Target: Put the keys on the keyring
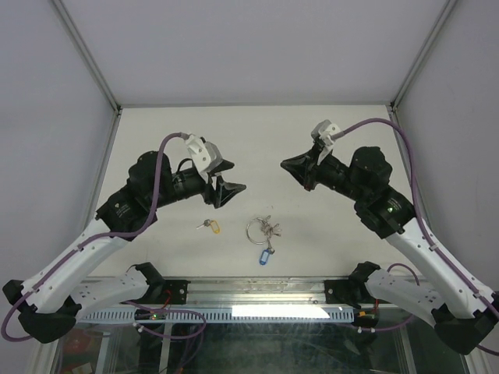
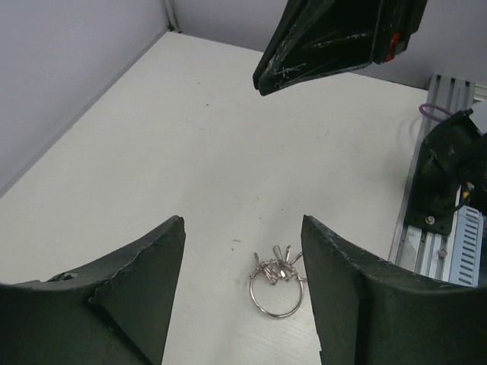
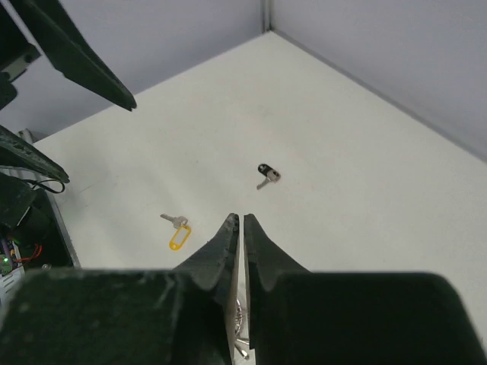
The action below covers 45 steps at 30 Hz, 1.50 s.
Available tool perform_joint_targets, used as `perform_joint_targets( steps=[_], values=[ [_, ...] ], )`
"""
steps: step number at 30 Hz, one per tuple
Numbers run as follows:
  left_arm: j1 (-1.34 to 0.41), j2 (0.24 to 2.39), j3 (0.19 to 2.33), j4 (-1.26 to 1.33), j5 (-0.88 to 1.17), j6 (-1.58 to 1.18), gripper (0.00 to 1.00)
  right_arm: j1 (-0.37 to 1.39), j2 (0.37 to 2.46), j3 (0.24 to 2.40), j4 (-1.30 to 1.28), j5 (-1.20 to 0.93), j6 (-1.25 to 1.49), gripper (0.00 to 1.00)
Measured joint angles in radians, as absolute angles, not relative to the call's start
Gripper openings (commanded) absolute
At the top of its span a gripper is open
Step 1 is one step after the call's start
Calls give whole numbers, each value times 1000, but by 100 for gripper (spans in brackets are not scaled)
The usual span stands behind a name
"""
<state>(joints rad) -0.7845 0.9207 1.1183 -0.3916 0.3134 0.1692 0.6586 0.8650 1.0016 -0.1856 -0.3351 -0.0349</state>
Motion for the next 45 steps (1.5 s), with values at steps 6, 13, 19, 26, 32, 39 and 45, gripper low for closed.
perform_joint_targets(
  steps=[6,13,19,26,32,39,45],
  values=[
    [-785,992,1090,-363,174,51,79,659,951,1074,-383,-203,18,31],
    [-770,1141,1050,-414,81,-75,99,659,971,1040,-496,-168,119,41],
    [-744,1198,1044,-481,-1,-189,99,659,1059,1035,-542,-200,258,59],
    [-691,1176,996,-487,1,-231,99,654,1134,941,-497,-283,351,60],
    [-670,1169,945,-479,-37,-236,99,646,1227,927,-499,-294,369,51],
    [-653,1058,881,-462,-87,-247,95,760,1363,963,-515,-185,399,44],
    [-653,1000,855,-440,-112,-248,94,889,1534,1078,-522,-86,408,39]
  ],
)
